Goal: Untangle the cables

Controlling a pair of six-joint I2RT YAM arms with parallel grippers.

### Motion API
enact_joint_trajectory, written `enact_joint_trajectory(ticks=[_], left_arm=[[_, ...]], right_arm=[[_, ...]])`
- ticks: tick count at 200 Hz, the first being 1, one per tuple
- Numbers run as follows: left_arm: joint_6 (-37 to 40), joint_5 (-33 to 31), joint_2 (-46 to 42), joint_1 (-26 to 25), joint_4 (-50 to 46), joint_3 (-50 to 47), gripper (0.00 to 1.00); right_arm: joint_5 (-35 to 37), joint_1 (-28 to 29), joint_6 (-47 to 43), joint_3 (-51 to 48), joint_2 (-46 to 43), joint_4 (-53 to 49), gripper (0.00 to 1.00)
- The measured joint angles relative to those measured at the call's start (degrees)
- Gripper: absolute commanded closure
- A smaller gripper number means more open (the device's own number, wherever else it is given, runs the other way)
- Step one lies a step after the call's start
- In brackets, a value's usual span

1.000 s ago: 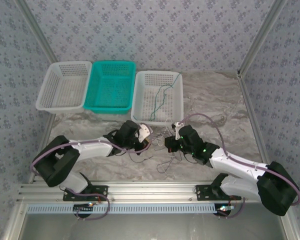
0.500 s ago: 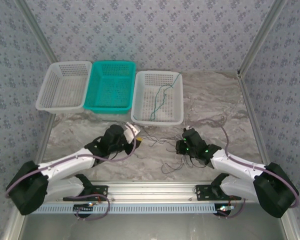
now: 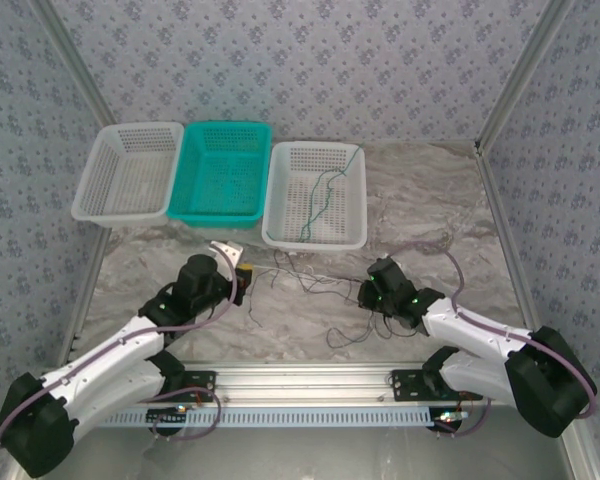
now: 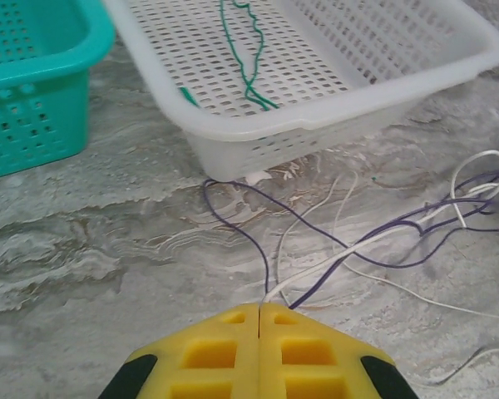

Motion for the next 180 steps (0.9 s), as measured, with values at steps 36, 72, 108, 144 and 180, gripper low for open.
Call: enact_joint_trajectory(ticks=[36,72,108,144,180], left_arm=[[-0.61,2.8,0.22,0.61,0.31,0.15,1.0],[-0.66,8.41,1.49,0.61,3.13,0.15,1.0],[-0.66,14.12,1.6,0.61,5.53,0.17,1.0],[-0.66,18.21,-0.68,0.61,5.66,1.66,1.0],[-1.11,22.03,-3.61,0.59,6.64,3.89,1.0]], right_arm=[[-2.19,1.84,-3.17,1.51,-1.6,-1.51,0.16],[-0.26,10.99,-11.58,8.81,-8.2,-1.86,0.0],[-0.52,16.9,-23.15,12.22,-5.66,8.81,0.13],[-2.75,18.18,-35.19,7.48,6.4,31.8,0.2],[-2.69,18.23,-42.93,7.15,17.9,43.76,0.27]])
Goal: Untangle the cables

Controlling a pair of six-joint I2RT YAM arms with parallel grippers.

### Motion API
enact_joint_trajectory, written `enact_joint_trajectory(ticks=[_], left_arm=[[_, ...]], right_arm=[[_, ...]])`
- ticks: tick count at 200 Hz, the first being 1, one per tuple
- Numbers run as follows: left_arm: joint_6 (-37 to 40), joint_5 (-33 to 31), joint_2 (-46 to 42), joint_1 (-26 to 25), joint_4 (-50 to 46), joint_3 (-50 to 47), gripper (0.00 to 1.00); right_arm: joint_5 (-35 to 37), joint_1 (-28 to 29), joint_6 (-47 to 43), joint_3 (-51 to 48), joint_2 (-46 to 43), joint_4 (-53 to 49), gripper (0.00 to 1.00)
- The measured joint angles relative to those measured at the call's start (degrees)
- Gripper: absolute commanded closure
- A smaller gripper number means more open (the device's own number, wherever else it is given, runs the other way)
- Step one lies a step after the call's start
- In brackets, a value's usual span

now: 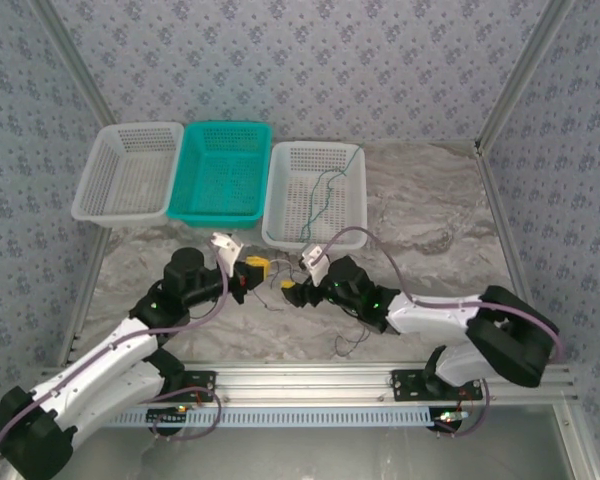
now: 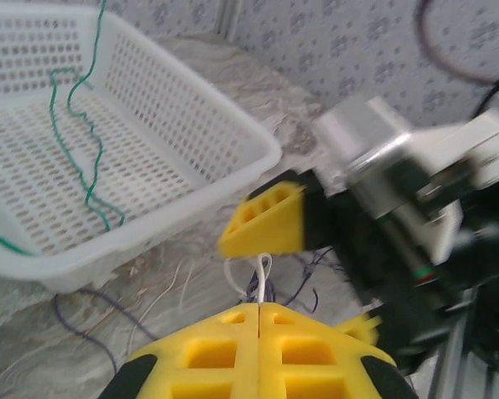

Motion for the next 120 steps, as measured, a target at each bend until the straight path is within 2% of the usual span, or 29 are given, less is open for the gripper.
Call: enact_joint_trajectory(ticks=[21,49,65,85,107,120], left_arm=[[-0.11,2.03,-1.07,0.0,0.02,0.42,1.0],[-0.9,1.92,-4.04,0.0,-2.27,2.14,1.0],[-1.46,-0.63,-7.13,0.02,-4.66,4.98,1.0],[-1.49,-5.7,-9.33,0.5,-8.81,12.07,1.0],[-1.4,-12.0,-8.24,1.51,-13.79,21.57,1.0],[-1.18,-15.28,-6.8,2.47,-16.7,26.97,1.0]], right_arm=[[0.61,0.02,-2.05,1.03,4.63,5.38,0.55],[2.08,0.11,-1.99,3.45,9.31,8.76,0.76],[2.67,0.11,-1.29,3.52,10.82,9.92,0.8],[3.54,0.37,0.94,2.84,12.15,10.82,0.8],[4.81,0.63,3.41,0.96,13.11,11.06,0.8],[5.64,0.76,4.5,-0.15,13.84,11.06,0.85]])
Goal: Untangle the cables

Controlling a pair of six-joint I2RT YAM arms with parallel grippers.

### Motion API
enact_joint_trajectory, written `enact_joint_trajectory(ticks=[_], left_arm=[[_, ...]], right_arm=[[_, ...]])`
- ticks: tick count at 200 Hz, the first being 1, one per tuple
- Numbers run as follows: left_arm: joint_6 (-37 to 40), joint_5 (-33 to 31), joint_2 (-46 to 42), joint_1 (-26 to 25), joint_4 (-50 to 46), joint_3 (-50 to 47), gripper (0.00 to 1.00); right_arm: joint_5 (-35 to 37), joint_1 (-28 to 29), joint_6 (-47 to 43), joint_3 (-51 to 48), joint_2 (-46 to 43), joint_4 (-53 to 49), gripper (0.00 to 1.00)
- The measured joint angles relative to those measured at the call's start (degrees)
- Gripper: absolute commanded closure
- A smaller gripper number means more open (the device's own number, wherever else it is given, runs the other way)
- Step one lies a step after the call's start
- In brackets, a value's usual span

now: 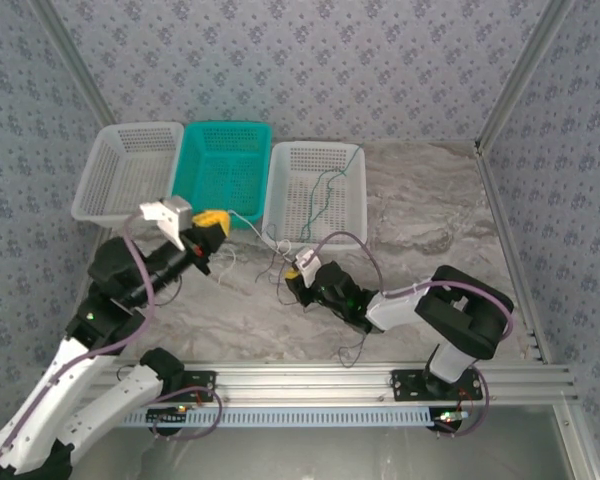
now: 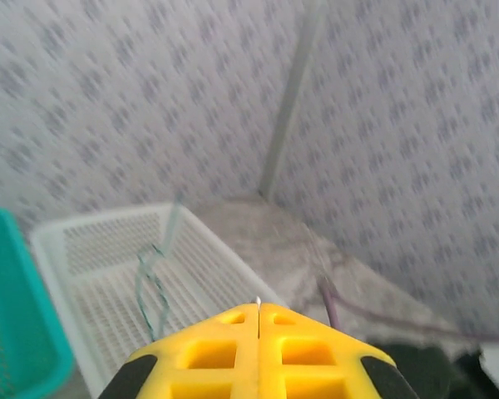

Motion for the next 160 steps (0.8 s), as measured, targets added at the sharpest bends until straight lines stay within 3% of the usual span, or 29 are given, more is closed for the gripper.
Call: enact_joint_trajectory(ticks=[33,67,83,103,129,160], left_arm=[[0.79,-5.62,4.2,4.66,-4.74,8.11,1.0],[0.72,-6.29,8.35,14.45,-7.67,11.56,1.0],[0.11,-4.44,10.71,20.15,-8.57,12.79,1.0],[-1.79,-1.62,14.4,28.28,-8.26,14.51,1.0],[-6.73,4.98,19.34,39.5,-5.53,15.47,1.0],[-10.93,10.78,22.84,44.61,-2.14,16.31,1.0]], right_arm=[[1.62,0.24,2.51,-2.54,0.76,-0.26,0.87],[2.54,0.59,4.42,-4.61,0.72,-0.37,0.89],[3.15,0.92,5.05,-5.97,0.33,-0.42,0.9],[4.5,1.11,6.23,-8.13,-0.7,-0.76,1.0],[6.62,1.09,7.17,-10.23,-1.95,-2.29,1.0],[8.17,1.09,7.78,-12.11,-4.07,-3.08,1.0]])
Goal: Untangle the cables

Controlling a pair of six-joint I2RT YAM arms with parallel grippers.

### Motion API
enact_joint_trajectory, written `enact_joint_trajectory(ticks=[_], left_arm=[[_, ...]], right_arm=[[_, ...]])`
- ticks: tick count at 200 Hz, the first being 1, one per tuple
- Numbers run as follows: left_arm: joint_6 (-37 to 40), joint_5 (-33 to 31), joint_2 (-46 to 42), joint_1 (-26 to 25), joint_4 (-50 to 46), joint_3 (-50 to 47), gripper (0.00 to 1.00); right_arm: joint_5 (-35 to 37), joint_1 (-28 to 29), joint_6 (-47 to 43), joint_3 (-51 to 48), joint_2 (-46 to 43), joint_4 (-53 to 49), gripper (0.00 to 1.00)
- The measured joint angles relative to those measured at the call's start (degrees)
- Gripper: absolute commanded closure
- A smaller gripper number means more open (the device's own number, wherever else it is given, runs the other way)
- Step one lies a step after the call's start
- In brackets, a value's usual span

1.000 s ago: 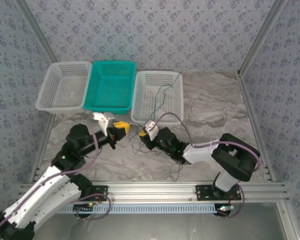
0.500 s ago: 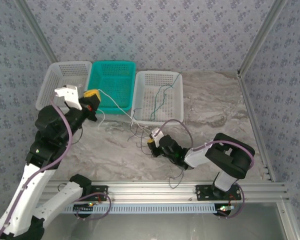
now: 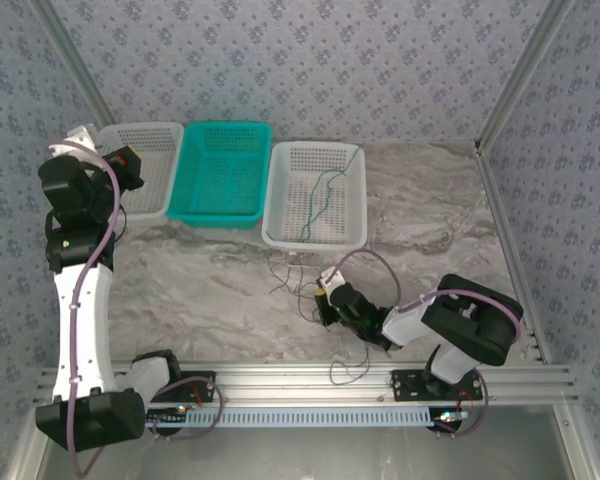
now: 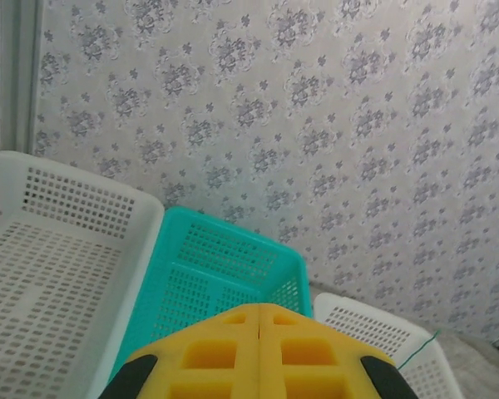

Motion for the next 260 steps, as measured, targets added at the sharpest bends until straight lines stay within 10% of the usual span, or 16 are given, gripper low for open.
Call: enact_joint_trajectory(ticks=[48,143,260], left_arm=[[2.01,9.81,-3.28,-10.62,4.52,-5.75,0.8],[10.93,-4.0,-6.88,-50.6,3.04,-37.35,0.53],[34.05,12.15,5.6,-53.07,10.51,-19.34,0.46]], right_arm=[[0.04,0.0,-0.04,0.17,-4.94,-5.44,1.0],[-11.5,-7.54,-2.32,0.26,-31.76,-17.99,1.0],[-25.79,-8.92,-10.71,2.1,-40.68,-33.86,1.0]])
